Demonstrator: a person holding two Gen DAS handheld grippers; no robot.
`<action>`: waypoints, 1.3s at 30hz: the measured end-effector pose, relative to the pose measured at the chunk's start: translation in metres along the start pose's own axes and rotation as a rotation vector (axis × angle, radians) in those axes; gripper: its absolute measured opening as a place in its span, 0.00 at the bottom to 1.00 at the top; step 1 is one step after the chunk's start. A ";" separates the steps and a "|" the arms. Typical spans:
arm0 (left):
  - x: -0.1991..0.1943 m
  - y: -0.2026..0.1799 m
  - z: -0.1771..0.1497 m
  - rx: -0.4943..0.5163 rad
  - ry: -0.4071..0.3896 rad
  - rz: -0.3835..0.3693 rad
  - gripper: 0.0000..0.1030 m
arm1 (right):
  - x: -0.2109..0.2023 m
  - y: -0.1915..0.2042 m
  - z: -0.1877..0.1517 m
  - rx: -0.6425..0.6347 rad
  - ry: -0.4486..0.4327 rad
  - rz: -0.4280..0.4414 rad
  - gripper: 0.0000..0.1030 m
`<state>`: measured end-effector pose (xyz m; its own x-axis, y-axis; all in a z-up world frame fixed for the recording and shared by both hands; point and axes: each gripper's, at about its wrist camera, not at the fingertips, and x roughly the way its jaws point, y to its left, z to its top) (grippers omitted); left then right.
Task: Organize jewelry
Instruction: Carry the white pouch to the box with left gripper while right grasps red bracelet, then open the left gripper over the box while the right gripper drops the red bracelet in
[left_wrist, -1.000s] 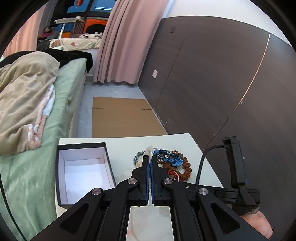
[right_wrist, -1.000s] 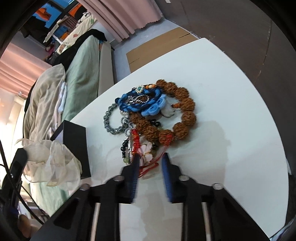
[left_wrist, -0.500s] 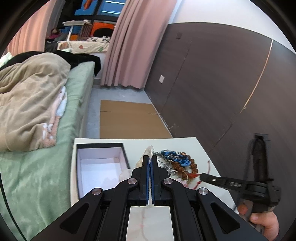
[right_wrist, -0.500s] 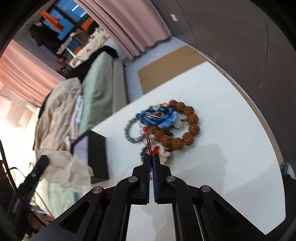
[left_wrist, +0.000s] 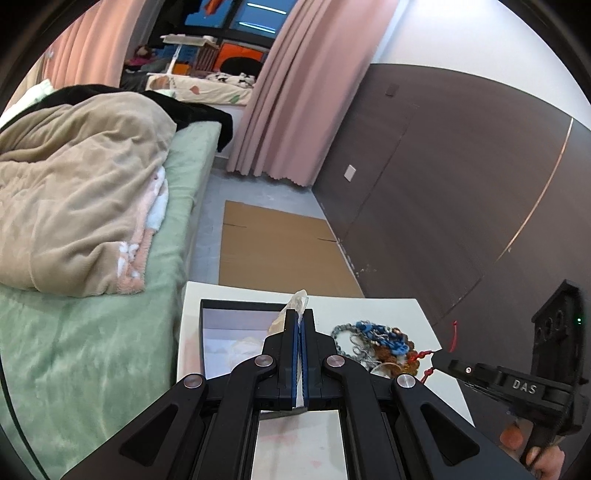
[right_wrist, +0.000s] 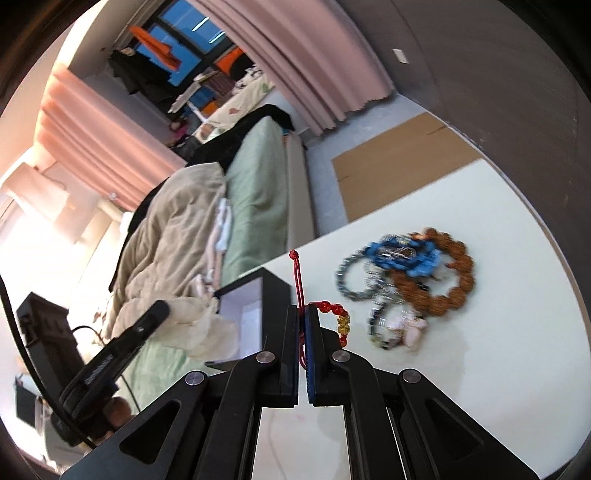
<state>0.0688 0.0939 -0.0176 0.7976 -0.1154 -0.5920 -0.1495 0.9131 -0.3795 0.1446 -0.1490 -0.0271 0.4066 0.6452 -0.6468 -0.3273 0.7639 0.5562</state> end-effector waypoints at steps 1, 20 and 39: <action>0.001 0.001 0.001 -0.004 -0.001 -0.003 0.01 | 0.003 0.003 0.001 -0.006 0.002 0.006 0.04; 0.012 0.046 0.021 -0.158 0.001 0.078 0.70 | 0.054 0.046 0.008 -0.075 0.087 0.090 0.04; 0.009 0.039 0.017 -0.141 0.005 0.076 0.70 | 0.050 0.039 0.005 -0.044 0.092 0.047 0.54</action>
<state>0.0799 0.1356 -0.0255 0.7782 -0.0499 -0.6260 -0.2901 0.8555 -0.4288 0.1570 -0.0871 -0.0355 0.3109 0.6771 -0.6670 -0.3816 0.7317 0.5649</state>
